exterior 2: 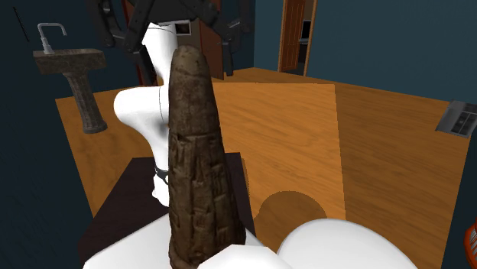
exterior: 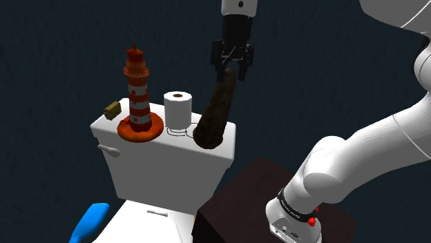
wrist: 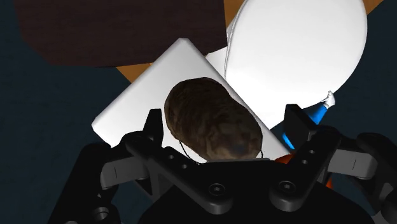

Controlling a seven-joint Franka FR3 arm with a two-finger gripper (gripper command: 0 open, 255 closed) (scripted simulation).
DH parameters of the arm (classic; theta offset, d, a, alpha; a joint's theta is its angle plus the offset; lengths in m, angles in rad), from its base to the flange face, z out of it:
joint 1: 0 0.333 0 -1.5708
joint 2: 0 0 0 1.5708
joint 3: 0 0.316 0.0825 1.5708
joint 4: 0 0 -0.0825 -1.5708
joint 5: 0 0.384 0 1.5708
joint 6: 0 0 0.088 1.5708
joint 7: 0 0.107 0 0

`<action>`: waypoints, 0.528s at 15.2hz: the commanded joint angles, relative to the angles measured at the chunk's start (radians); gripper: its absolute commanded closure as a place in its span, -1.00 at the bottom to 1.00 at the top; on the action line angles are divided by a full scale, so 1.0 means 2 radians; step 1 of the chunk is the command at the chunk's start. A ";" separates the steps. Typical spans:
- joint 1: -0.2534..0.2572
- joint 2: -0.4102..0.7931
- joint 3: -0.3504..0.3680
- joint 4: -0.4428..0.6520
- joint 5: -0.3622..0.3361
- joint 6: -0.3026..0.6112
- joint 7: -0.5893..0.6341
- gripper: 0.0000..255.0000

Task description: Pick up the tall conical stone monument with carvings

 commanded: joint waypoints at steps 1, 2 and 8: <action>0.000 -0.002 0.000 -0.008 0.000 0.006 -0.001 -1.00; 0.000 -0.001 0.000 -0.007 0.000 0.006 -0.001 1.00; 0.000 -0.001 0.000 -0.007 0.000 0.006 -0.001 1.00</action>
